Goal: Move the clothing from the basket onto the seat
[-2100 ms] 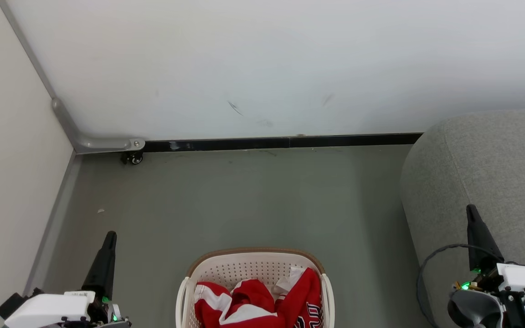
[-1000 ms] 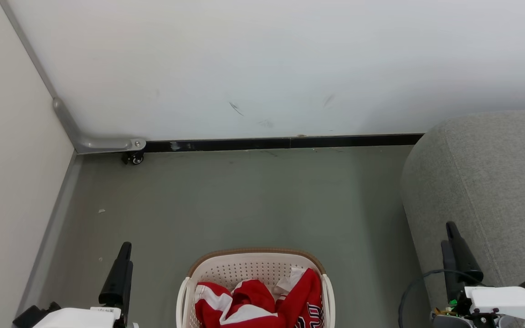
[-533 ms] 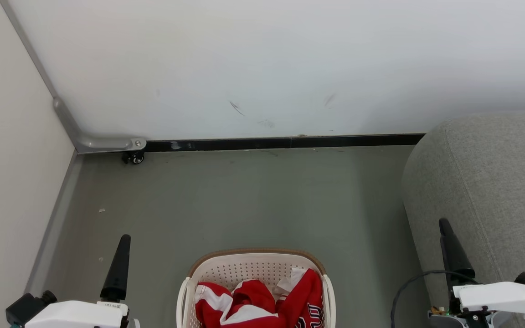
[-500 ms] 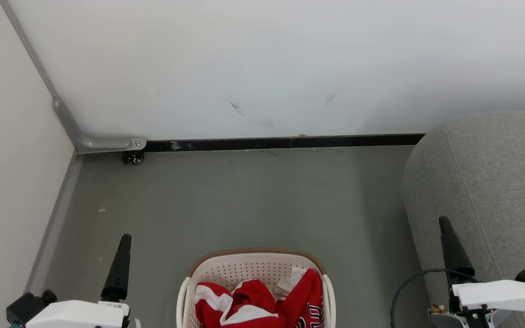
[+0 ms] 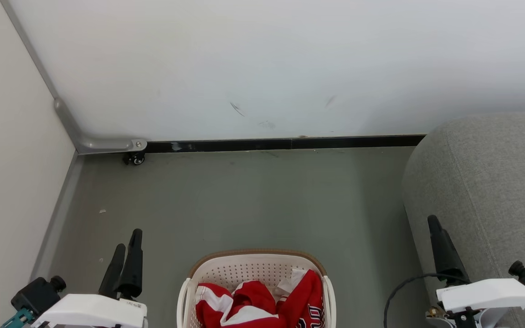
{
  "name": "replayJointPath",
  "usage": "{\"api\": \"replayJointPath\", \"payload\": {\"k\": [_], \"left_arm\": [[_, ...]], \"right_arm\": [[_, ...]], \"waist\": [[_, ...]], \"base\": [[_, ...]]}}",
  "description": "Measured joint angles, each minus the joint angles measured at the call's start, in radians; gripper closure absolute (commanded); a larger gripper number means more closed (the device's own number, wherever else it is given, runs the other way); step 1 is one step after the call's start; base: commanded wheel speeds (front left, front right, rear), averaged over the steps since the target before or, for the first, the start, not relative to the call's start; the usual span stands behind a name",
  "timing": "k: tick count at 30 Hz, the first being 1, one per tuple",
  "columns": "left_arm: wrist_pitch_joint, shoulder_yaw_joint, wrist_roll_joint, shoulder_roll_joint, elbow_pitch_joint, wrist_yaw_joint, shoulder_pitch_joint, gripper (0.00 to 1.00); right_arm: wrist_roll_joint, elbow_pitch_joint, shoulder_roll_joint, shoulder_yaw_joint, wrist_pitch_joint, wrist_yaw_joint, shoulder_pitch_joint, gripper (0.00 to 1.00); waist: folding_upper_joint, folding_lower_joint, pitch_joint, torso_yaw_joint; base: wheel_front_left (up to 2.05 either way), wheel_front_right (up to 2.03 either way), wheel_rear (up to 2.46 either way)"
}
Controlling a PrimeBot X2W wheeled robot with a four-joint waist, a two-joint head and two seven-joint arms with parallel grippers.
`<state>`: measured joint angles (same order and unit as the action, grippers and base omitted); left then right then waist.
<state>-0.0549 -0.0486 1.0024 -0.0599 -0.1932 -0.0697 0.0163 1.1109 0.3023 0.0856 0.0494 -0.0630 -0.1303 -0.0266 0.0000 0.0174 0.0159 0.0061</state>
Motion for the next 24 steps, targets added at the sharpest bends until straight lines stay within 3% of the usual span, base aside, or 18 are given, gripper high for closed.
{"api": "replayJointPath", "payload": {"k": [24], "left_arm": [[-0.070,-0.099,-0.416,-0.029,0.024,0.090,-0.010,0.00]], "right_arm": [[-0.397,0.034,-0.014,0.032,-0.063,0.000,-0.020,0.00]], "waist": [[0.0000,-0.0143,-0.014,0.001]], "base": [[0.00,0.00,0.00]]}}
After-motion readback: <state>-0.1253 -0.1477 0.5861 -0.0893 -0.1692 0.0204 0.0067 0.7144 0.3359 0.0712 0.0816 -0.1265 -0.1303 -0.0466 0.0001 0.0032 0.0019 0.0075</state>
